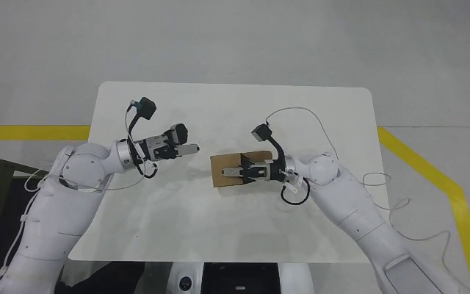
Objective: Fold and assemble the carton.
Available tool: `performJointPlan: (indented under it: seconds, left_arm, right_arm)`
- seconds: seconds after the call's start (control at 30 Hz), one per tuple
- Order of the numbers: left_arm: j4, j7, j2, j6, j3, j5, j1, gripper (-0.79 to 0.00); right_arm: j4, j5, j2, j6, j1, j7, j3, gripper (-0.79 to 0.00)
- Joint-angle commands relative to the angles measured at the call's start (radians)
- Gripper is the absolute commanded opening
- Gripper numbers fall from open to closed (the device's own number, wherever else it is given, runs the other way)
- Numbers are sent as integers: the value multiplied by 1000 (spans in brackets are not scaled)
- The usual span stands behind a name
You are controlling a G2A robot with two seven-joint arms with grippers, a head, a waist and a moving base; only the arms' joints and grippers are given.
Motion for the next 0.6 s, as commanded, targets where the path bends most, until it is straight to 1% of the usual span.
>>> performJointPlan:
  seconds: [0.0,0.13,0.3,0.33,0.5,0.57]
  left_arm:
    - [-6,19,1,-26,-6,33,6,0]
    - [-18,38,3,-65,-12,100,20,0]
    - [-33,53,5,-65,-18,141,36,0]
    - [-35,57,6,-62,-21,149,38,0]
    - [-37,70,8,-53,-32,165,44,0]
    - [-38,71,8,-54,-32,167,44,0]
  right_arm:
    - [29,-10,-8,8,14,-5,-15,-785]
    - [95,-33,-27,7,41,-25,-43,-785]
    - [155,-44,-49,-12,66,-51,-69,-776]
    - [167,-46,-53,-16,71,-56,-72,-674]
    - [228,-59,-69,-38,87,-78,-85,-579]
    - [248,-61,-76,-47,93,-86,-90,-511]
